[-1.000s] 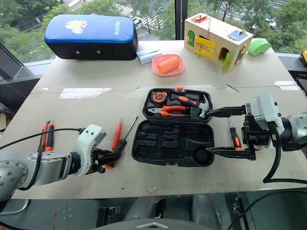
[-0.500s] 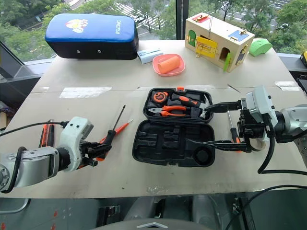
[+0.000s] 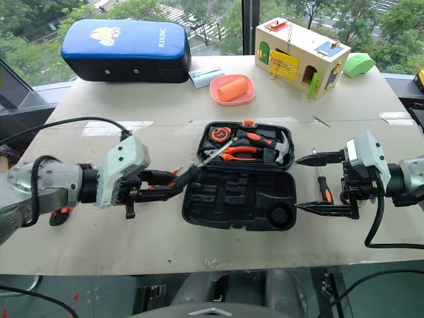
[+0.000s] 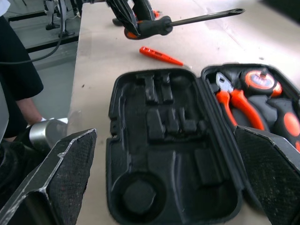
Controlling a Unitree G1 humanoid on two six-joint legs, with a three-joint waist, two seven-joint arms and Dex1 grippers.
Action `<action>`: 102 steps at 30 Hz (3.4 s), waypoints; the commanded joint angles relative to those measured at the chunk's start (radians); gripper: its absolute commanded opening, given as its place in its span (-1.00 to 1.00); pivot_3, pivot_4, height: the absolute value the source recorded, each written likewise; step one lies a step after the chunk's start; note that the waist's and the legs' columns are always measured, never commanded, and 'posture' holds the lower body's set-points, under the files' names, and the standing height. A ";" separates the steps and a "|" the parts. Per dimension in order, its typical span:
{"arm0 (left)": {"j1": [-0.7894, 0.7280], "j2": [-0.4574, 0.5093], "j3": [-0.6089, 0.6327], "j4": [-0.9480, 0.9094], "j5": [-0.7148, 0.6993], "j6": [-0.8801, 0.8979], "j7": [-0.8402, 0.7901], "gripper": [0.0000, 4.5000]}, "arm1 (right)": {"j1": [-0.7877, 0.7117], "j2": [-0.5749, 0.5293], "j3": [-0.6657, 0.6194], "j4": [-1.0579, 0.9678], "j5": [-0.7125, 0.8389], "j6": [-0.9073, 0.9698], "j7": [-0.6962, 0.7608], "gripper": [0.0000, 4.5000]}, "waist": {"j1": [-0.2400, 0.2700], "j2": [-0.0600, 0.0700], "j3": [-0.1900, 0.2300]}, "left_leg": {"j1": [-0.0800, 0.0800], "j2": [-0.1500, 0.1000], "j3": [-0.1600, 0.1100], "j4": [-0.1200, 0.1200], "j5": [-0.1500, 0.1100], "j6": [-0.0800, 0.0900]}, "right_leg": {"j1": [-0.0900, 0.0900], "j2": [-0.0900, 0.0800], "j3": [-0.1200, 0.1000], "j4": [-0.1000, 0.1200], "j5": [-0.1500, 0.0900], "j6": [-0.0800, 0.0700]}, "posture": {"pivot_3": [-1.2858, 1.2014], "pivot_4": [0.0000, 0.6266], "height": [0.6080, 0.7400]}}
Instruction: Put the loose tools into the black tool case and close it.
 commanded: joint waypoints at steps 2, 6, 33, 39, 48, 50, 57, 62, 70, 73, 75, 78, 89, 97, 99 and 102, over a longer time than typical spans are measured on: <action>-0.360 -0.143 -0.335 0.340 0.452 -0.331 -0.490 -0.51 | 0.018 0.006 -0.005 -0.047 -0.033 -0.018 -0.043 1.00 | 0.006 0.000 0.001 | 0.001 -0.001 0.001 0.000 0.000 0.000 | 0.000 0.004 -0.001 0.000 0.000 0.000 | 0.03 -0.52 0.93; -0.606 -0.371 -0.488 0.674 0.673 -0.523 -0.650 -0.51 | 0.034 0.024 0.013 -0.108 -0.042 -0.008 -0.095 1.00 | 0.006 -0.003 0.002 | -0.003 -0.002 0.001 0.006 0.000 0.001 | 0.002 0.005 -0.005 0.001 0.000 0.001 | 0.03 -0.52 0.93; -0.823 -0.725 -0.557 1.044 1.022 -0.371 -0.780 -0.51 | 0.100 0.076 0.013 -0.178 -0.057 -0.016 -0.231 1.00 | 0.000 -0.010 0.006 | -0.002 -0.001 -0.008 0.018 -0.004 0.008 | 0.004 0.003 -0.007 0.010 0.001 0.005 | 0.03 -0.52 0.93; -0.819 -0.709 -0.544 0.979 1.008 -0.313 -0.820 0.53 | 0.097 0.087 0.025 -0.168 -0.066 -0.026 -0.228 1.00 | 0.004 -0.010 0.006 | -0.002 -0.002 -0.008 0.019 -0.004 0.008 | 0.004 0.003 -0.007 0.010 0.001 0.005 | 0.03 -0.52 0.93; -0.849 -0.736 -0.468 0.954 0.958 -0.267 -0.796 0.62 | 0.106 0.098 0.027 -0.171 -0.064 -0.028 -0.228 1.00 | 0.003 -0.010 0.007 | -0.003 -0.002 -0.010 0.019 -0.004 0.008 | 0.005 0.002 -0.007 0.010 0.001 0.005 | 0.03 -0.52 0.93; -0.847 -0.755 -0.458 0.965 0.953 -0.263 -0.784 0.34 | 0.106 0.101 0.030 -0.172 -0.066 -0.028 -0.230 1.00 | 0.003 -0.010 0.007 | -0.004 -0.002 -0.010 0.019 -0.002 0.005 | 0.004 0.002 -0.007 0.009 0.001 0.005 | 0.03 -0.52 0.93; -0.817 -0.810 -0.478 0.999 0.975 -0.310 -0.746 -0.96 | 0.110 0.102 0.031 -0.165 -0.082 -0.034 -0.236 1.00 | 0.001 -0.010 0.007 | -0.005 -0.002 -0.009 0.018 -0.002 0.004 | 0.004 0.001 -0.007 0.006 0.001 0.005 | 0.03 -0.52 0.93; -0.790 -0.836 -0.528 1.037 1.026 -0.366 -0.720 -0.96 | 0.123 0.105 0.026 -0.171 -0.078 -0.028 -0.248 1.00 | 0.002 -0.010 0.007 | -0.005 -0.002 -0.009 0.018 -0.002 0.004 | 0.004 0.002 -0.007 0.006 0.001 0.005 | 0.03 -0.52 0.93; -0.718 -0.854 -0.581 1.057 1.088 -0.457 -0.701 -0.96 | 0.147 0.108 0.018 -0.169 -0.084 -0.023 -0.267 1.00 | 0.004 -0.010 0.005 | -0.003 -0.002 -0.009 0.018 -0.002 0.005 | 0.006 0.001 -0.006 0.006 0.001 0.005 | 0.03 -0.52 0.93; -0.708 -0.852 -0.577 1.051 1.095 -0.472 -0.700 -0.96 | 0.156 0.107 0.012 -0.166 -0.090 -0.025 -0.273 1.00 | 0.005 -0.010 0.004 | -0.002 -0.002 -0.009 0.018 -0.003 0.006 | 0.007 0.001 -0.006 0.006 0.001 0.005 | 0.03 -0.52 0.93; -0.715 -0.852 -0.556 1.049 1.087 -0.469 -0.695 -0.96 | 0.163 0.106 0.006 -0.161 -0.097 -0.025 -0.281 1.00 | 0.005 -0.010 0.004 | -0.001 -0.002 -0.009 0.018 -0.003 0.006 | 0.008 0.001 -0.007 0.006 0.001 0.005 | 0.03 -0.52 0.93; -0.722 -0.838 -0.441 1.006 0.989 -0.463 -0.706 -0.96 | 0.200 0.105 -0.043 -0.156 -0.110 -0.013 -0.319 1.00 | 0.004 -0.010 0.004 | -0.002 -0.002 -0.010 0.018 -0.003 0.006 | 0.008 0.001 -0.007 0.006 0.001 0.005 | 0.03 -0.52 0.93; -0.535 -0.603 0.003 0.490 0.364 0.052 -0.810 0.59 | 0.744 0.286 -0.510 -0.387 -0.021 0.155 -0.467 1.00 | 0.002 -0.005 0.002 | -0.017 -0.002 -0.011 0.018 -0.002 0.003 | -0.008 -0.003 -0.005 0.010 0.001 0.005 | 0.03 -0.52 0.93; -0.404 -0.522 -0.001 0.274 0.227 0.107 -0.795 0.99 | 0.849 0.386 -0.499 -0.505 0.038 0.242 -0.644 1.00 | 0.001 -0.006 0.003 | 0.002 -0.001 -0.008 0.018 -0.005 0.008 | 0.008 -0.003 -0.002 0.010 0.001 0.004 | 0.03 -0.52 0.93; -0.393 -0.516 -0.015 0.262 0.239 0.077 -0.792 0.99 | 0.814 0.390 -0.444 -0.506 0.030 0.267 -0.698 1.00 | 0.002 -0.007 0.003 | 0.003 -0.001 -0.007 0.017 -0.005 0.008 | 0.009 -0.003 -0.001 0.010 0.001 0.004 | 0.03 -0.52 0.93; -0.396 -0.511 -0.027 0.250 0.236 0.061 -0.774 0.99 | 0.717 0.407 -0.347 -0.472 0.011 0.312 -0.808 1.00 | 0.001 -0.007 0.003 | 0.002 -0.001 -0.008 0.016 -0.003 0.005 | 0.007 -0.001 -0.002 0.009 0.001 0.004 | 0.03 -0.52 0.93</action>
